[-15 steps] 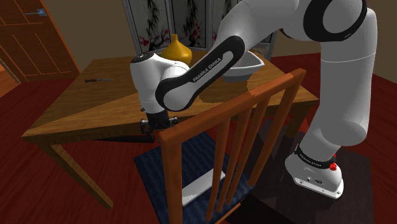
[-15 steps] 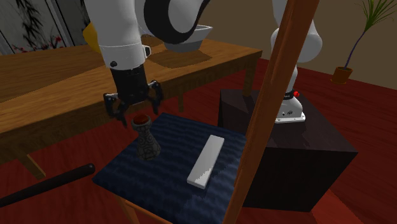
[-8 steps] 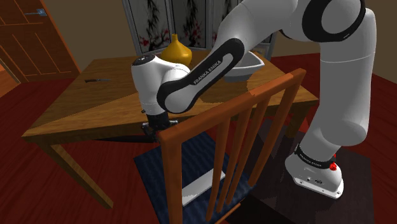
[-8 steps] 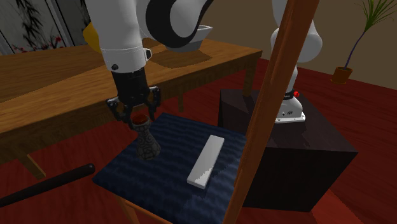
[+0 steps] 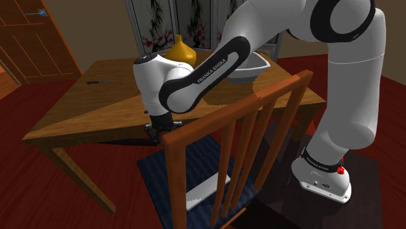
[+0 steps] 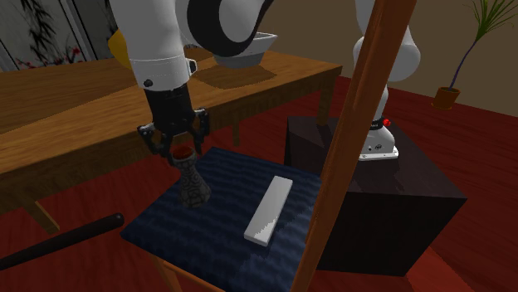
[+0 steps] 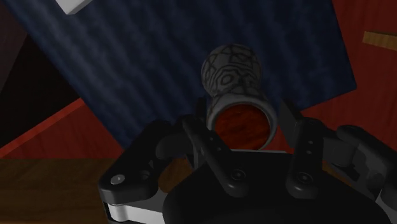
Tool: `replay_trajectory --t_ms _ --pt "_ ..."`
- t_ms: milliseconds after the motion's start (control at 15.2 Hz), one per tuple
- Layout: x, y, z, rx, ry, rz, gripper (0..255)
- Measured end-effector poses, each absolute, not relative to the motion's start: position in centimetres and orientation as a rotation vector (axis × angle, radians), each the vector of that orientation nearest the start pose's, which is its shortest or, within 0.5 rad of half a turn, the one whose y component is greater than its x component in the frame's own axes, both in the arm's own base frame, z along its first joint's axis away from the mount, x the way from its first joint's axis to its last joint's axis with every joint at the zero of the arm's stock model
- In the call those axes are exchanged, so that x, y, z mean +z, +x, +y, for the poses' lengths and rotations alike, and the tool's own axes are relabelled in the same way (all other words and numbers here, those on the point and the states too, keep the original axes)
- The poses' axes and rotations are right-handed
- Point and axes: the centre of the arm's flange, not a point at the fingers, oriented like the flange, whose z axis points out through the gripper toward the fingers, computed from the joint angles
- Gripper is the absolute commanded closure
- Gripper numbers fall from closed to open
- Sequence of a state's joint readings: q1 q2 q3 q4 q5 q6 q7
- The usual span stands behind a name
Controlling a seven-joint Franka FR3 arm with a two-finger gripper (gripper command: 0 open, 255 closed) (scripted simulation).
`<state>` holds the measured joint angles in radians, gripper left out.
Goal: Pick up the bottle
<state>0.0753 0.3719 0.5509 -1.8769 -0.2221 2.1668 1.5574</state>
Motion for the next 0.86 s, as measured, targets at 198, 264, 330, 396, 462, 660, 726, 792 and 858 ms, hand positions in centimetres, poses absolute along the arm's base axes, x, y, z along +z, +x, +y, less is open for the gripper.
replay_trajectory --t_ms 198,264,330,396,462,660,726,792,858 --pt "35.0 51.8 34.1 0.034 -2.888 1.271 255" --pt "35.6 51.9 34.1 0.034 -2.888 1.272 255" --pt "36.2 51.9 34.1 0.034 -2.888 1.273 255" --pt "36.8 52.0 34.1 0.031 -2.886 1.275 255" --pt "37.3 52.1 33.9 0.032 -2.887 1.275 255" --pt "38.9 52.1 34.1 0.027 -2.884 1.278 255" --pt "39.5 52.1 34.0 0.029 -2.884 1.277 255" --pt "40.0 52.1 34.0 0.029 -2.884 1.277 255" --pt "40.3 52.1 34.0 0.028 -2.884 1.277 255"
